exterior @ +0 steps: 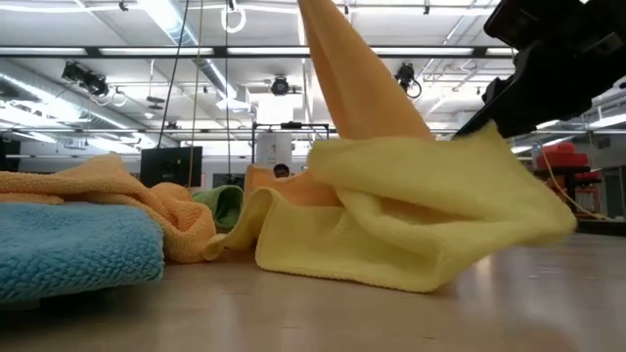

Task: Fold microfiber towels
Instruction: Fold the right orange microfiber cloth

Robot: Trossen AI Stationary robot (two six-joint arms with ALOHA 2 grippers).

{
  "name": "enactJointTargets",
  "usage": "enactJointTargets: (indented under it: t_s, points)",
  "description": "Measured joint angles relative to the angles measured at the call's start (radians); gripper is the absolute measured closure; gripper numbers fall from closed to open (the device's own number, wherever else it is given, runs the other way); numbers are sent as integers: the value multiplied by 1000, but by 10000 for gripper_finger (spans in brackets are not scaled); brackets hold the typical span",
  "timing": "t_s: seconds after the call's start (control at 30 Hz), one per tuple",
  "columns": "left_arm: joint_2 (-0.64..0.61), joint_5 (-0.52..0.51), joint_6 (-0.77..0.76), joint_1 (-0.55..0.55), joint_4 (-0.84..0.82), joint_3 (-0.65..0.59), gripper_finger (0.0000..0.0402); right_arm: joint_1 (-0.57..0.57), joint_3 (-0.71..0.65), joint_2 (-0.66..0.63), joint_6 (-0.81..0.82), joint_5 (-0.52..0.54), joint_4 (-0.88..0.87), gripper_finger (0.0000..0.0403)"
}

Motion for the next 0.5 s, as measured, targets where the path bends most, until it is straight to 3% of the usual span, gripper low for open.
enactJointTargets:
  t_s: [0.2, 0.33, 0.5]
  points:
    - [0, 271, 272, 106, 394, 2, 376, 21, 0, -52, 1, -6, -62, 242]
    - [0, 456, 279, 158, 534, 2, 383, 40, 0, -95, 37, -6, -138, 242]
    - [0, 559, 248, 195, 617, 2, 393, 60, 0, -156, 98, -8, -235, 242]
